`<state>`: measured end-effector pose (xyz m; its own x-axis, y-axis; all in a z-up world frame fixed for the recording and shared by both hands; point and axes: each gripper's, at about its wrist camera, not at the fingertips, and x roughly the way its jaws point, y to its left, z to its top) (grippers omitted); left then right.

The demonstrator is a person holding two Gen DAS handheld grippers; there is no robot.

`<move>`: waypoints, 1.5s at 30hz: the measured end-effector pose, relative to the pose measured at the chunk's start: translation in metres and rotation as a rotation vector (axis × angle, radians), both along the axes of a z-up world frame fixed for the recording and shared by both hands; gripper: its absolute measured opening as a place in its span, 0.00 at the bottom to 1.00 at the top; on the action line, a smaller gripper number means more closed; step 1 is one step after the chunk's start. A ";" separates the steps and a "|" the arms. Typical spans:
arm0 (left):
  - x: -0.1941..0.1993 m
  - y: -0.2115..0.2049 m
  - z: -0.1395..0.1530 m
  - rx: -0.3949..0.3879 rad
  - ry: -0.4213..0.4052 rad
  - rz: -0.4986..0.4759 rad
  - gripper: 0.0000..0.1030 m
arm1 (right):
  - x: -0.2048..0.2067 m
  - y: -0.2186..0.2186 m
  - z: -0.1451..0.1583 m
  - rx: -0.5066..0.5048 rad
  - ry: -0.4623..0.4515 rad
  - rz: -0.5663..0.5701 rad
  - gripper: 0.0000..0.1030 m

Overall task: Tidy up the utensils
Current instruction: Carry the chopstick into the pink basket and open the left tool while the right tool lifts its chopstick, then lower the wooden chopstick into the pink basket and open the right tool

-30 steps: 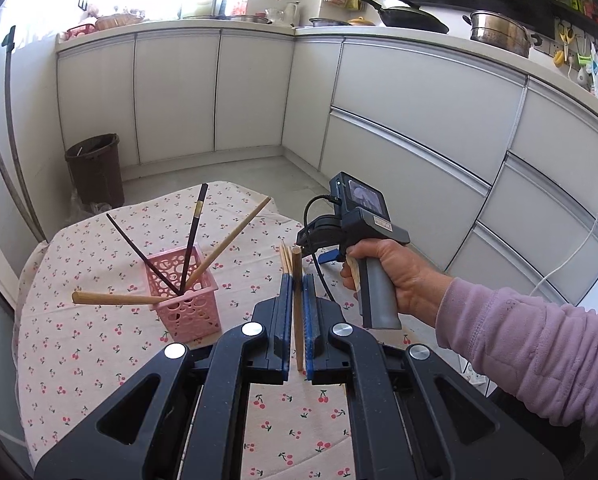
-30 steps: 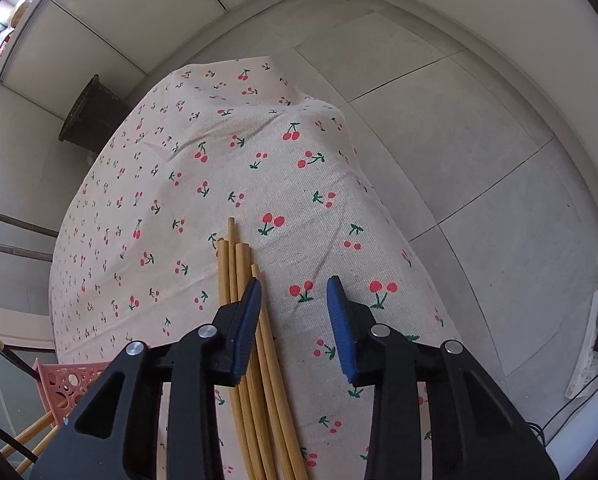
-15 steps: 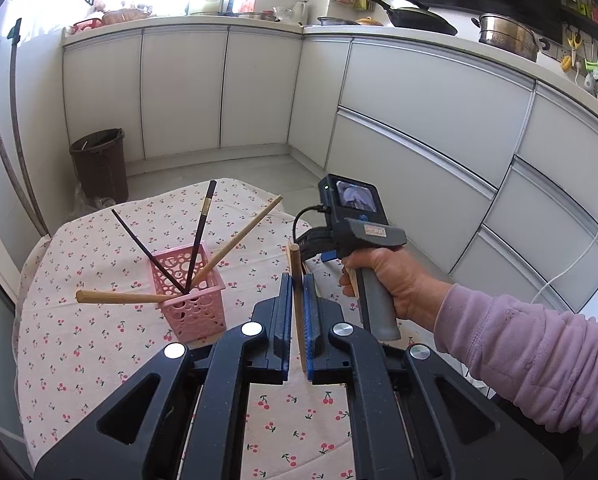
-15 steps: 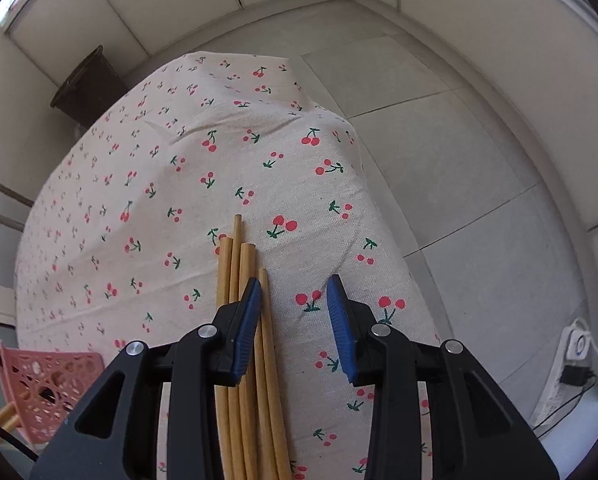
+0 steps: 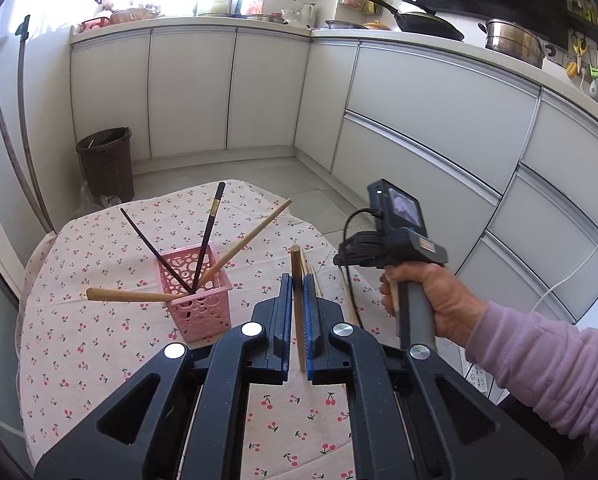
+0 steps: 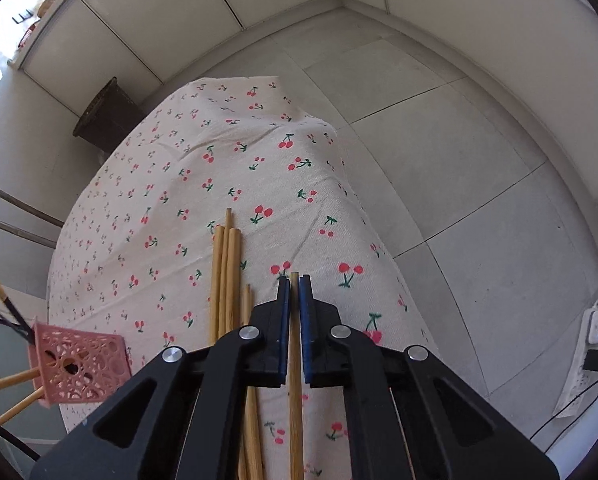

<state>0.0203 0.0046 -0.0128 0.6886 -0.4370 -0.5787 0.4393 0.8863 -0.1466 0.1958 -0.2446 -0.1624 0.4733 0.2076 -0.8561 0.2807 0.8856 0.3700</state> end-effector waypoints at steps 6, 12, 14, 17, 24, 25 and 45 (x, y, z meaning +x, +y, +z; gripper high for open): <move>-0.006 0.005 0.013 -0.042 -0.023 0.001 0.04 | -0.052 0.010 0.065 0.039 -0.149 0.067 0.05; -0.022 0.010 0.034 -0.048 -0.075 0.008 0.04 | -0.098 0.025 0.125 0.077 -0.282 0.162 0.05; -0.025 0.014 0.042 -0.056 -0.086 0.013 0.04 | -0.109 0.031 0.142 0.085 -0.325 0.198 0.05; -0.033 0.023 0.058 -0.077 -0.119 0.034 0.04 | -0.120 0.038 0.163 0.092 -0.378 0.230 0.05; -0.032 0.048 0.109 -0.133 -0.230 0.118 0.04 | -0.126 0.040 0.207 0.125 -0.456 0.256 0.05; -0.029 0.050 0.115 -0.140 -0.240 0.134 0.04 | -0.126 0.039 0.210 0.132 -0.465 0.258 0.05; 0.064 0.087 0.079 -0.208 -0.143 0.418 0.16 | -0.107 0.056 0.263 0.180 -0.593 0.294 0.05</move>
<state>0.0840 0.0916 0.0662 0.8958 -0.2030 -0.3955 0.0810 0.9492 -0.3039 0.0890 -0.1888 0.1010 0.7536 0.5139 -0.4098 -0.2573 0.8044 0.5355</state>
